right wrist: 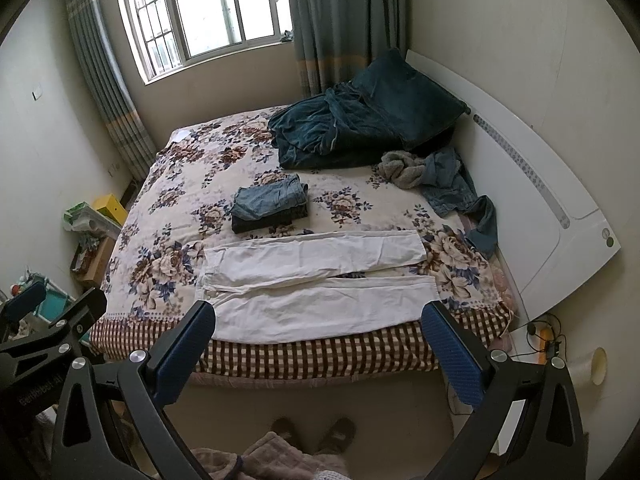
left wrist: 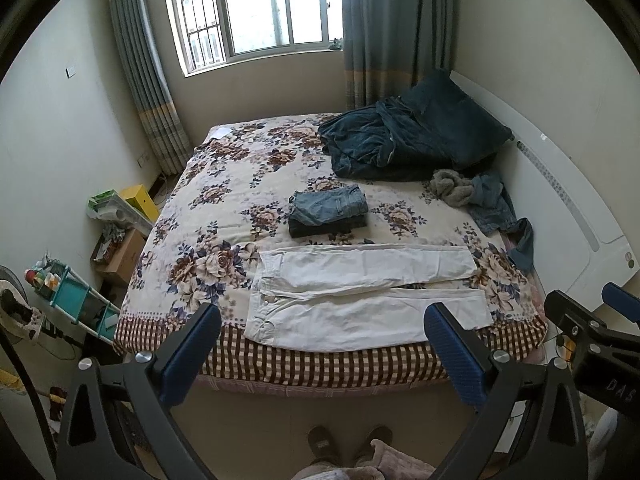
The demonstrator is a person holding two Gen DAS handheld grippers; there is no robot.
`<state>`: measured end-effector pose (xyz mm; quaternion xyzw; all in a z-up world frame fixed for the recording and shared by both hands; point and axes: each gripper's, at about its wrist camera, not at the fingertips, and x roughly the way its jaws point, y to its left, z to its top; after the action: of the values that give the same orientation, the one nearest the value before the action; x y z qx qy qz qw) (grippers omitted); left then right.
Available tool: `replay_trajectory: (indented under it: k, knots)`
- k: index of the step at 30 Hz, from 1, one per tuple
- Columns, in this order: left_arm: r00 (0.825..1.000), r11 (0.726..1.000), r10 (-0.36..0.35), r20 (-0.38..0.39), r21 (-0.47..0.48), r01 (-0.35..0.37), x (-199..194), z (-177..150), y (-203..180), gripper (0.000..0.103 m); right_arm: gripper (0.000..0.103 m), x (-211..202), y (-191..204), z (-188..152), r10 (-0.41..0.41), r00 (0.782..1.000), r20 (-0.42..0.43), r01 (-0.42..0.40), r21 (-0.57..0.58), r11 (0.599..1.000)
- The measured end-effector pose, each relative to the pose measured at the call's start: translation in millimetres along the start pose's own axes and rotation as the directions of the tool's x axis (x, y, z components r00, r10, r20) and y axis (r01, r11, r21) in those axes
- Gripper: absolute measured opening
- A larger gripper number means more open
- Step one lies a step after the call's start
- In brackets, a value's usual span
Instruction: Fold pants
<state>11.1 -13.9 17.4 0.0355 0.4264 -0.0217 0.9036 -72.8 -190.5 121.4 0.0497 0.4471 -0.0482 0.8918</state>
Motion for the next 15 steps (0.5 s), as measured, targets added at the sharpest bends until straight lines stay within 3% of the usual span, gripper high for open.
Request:
replay_trajectory:
  k: [15]
  knots:
    - [1.0, 1.0, -0.004, 0.004, 0.0, 0.004, -1.5, -5.4, -0.1, 0.103, 0.103, -0.8, 1.0, 9.2, -0.001, 1.0, 0.008, 0.001, 0.003, 1.0]
